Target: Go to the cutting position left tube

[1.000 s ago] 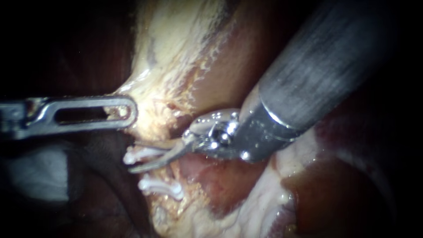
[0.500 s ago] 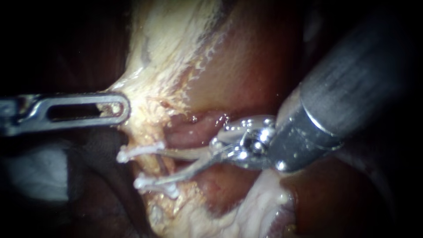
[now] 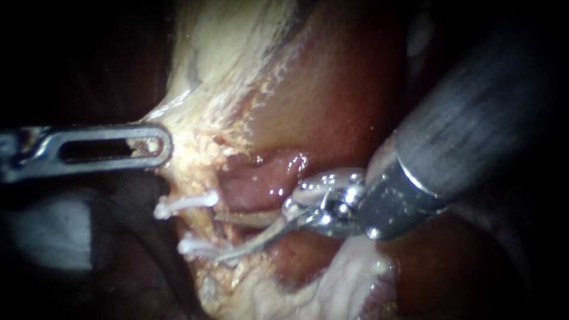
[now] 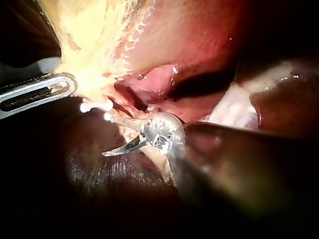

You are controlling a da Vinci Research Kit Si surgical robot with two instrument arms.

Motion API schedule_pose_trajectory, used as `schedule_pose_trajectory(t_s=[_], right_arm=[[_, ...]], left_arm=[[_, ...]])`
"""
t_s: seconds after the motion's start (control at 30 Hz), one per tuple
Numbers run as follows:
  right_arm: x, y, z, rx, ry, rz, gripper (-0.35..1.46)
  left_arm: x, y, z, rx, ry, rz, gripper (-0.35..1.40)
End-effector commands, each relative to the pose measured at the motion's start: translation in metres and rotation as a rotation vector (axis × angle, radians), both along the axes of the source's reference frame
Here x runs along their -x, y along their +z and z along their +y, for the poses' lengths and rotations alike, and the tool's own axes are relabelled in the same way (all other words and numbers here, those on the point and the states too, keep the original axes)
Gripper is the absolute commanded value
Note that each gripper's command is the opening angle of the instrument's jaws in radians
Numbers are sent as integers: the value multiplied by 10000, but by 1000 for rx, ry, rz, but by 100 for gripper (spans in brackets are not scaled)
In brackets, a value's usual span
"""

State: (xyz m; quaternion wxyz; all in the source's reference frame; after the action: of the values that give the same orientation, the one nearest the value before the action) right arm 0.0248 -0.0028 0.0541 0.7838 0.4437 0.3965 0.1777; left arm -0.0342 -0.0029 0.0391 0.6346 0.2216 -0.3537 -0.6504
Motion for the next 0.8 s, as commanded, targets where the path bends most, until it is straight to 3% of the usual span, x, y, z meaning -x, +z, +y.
schedule_pose_trajectory(t_s=[0.03, 0.8], right_arm=[[0, 2, 0, 1, 0, -3, 141], [-23, 39, -11, 3, -11, -2, 143]], left_arm=[[0, 0, 0, 0, -1, 1, -35], [4, -9, -5, 0, -6, 5, -35]])
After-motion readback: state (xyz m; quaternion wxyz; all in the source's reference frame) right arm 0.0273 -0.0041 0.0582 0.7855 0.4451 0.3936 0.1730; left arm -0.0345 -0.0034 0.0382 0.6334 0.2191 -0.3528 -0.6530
